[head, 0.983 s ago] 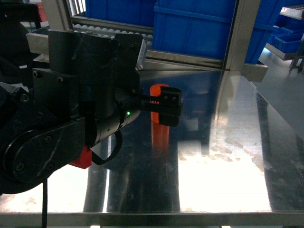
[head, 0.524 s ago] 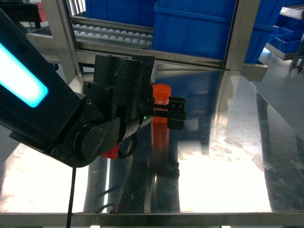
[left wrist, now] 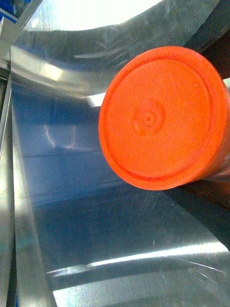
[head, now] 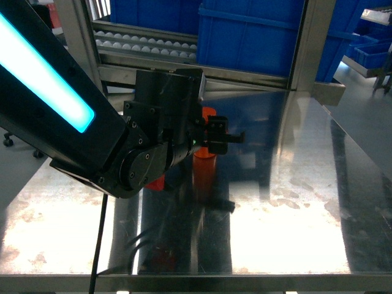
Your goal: Pick capacitor and pack into box
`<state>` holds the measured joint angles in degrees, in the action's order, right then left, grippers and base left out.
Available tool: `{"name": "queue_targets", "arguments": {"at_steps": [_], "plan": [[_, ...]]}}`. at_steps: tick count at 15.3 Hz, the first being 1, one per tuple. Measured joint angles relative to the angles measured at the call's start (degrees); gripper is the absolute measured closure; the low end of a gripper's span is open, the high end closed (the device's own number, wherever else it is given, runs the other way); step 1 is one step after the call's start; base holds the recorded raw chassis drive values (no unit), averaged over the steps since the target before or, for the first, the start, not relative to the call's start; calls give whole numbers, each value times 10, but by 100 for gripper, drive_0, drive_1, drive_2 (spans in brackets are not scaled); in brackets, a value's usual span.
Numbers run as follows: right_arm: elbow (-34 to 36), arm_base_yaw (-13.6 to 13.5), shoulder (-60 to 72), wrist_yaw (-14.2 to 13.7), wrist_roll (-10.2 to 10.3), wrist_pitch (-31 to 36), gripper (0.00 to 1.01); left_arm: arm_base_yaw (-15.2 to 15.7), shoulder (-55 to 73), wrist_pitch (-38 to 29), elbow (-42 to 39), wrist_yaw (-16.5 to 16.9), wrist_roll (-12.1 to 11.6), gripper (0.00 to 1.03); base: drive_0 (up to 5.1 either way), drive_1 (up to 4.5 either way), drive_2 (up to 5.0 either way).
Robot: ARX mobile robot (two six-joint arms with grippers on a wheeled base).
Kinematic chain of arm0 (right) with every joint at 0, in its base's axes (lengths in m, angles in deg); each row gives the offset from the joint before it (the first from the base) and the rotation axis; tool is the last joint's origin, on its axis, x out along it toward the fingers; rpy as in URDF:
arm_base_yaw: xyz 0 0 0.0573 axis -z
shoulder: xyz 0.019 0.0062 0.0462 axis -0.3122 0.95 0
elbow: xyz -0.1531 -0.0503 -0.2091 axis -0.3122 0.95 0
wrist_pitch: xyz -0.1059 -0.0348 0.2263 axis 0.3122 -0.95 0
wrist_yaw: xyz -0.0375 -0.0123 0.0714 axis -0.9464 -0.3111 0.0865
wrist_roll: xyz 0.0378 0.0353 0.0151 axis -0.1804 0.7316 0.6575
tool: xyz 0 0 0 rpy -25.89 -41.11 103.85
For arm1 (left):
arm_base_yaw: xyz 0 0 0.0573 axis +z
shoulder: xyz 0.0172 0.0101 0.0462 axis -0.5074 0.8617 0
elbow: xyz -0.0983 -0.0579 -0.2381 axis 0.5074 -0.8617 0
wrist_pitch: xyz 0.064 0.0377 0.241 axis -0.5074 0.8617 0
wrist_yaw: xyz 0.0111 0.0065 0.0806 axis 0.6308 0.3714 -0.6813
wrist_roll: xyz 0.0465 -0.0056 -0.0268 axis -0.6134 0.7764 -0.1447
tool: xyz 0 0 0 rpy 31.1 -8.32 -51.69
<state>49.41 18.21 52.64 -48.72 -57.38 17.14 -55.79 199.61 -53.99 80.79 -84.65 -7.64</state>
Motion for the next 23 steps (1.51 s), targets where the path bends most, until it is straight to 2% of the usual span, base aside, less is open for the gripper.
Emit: {"name": "queue_targets", "arguments": {"at_steps": [3, 5, 6, 8, 10, 11, 12, 13, 14, 15, 16, 17, 19, 21, 23], "plan": [[0, 0, 0, 0, 0, 0, 3, 11, -96, -20, -103, -18, 0, 57, 0, 0, 0], [0, 0, 0, 0, 0, 0, 3, 34, -218, -58, -198, -31, -7, 57, 0, 0, 0], [0, 0, 0, 0, 0, 0, 3, 45, -277, -75, -251, -38, -17, 57, 0, 0, 0], [0, 0, 0, 0, 0, 0, 3, 61, -402, -127, -394, -60, -56, 58, 0, 0, 0], [0, 0, 0, 0, 0, 0, 3, 49, -531, -146, -527, -73, -81, 58, 0, 0, 0], [0, 0, 0, 0, 0, 0, 3, 42, -599, -121, -572, -80, -82, 58, 0, 0, 0], [0, 0, 0, 0, 0, 0, 3, 30, -699, -63, -619, -89, -77, 58, 0, 0, 0], [0, 0, 0, 0, 0, 0, 3, 21, -805, 16, -641, -89, -62, 58, 0, 0, 0], [0, 0, 0, 0, 0, 0, 3, 21, -876, 34, -642, -88, -52, 58, 0, 0, 0], [0, 0, 0, 0, 0, 0, 3, 21, -889, 30, -640, -88, -49, 58, 0, 0, 0], [0, 0, 0, 0, 0, 0, 3, 17, -896, 73, -637, -126, -55, 58, 0, 0, 0], [0, 0, 0, 0, 0, 0, 3, 39, -914, 106, -656, -140, -65, 58, 0, 0, 0], [0, 0, 0, 0, 0, 0, 3, 96, -988, 127, -684, -103, -68, 58, 0, 0, 0], [0, 0, 0, 0, 0, 0, 3, 137, -1038, 162, -708, -57, -68, 58, 0, 0, 0], [0, 0, 0, 0, 0, 0, 3, 169, -1085, 192, -723, -28, -68, 58, 0, 0, 0]]}}
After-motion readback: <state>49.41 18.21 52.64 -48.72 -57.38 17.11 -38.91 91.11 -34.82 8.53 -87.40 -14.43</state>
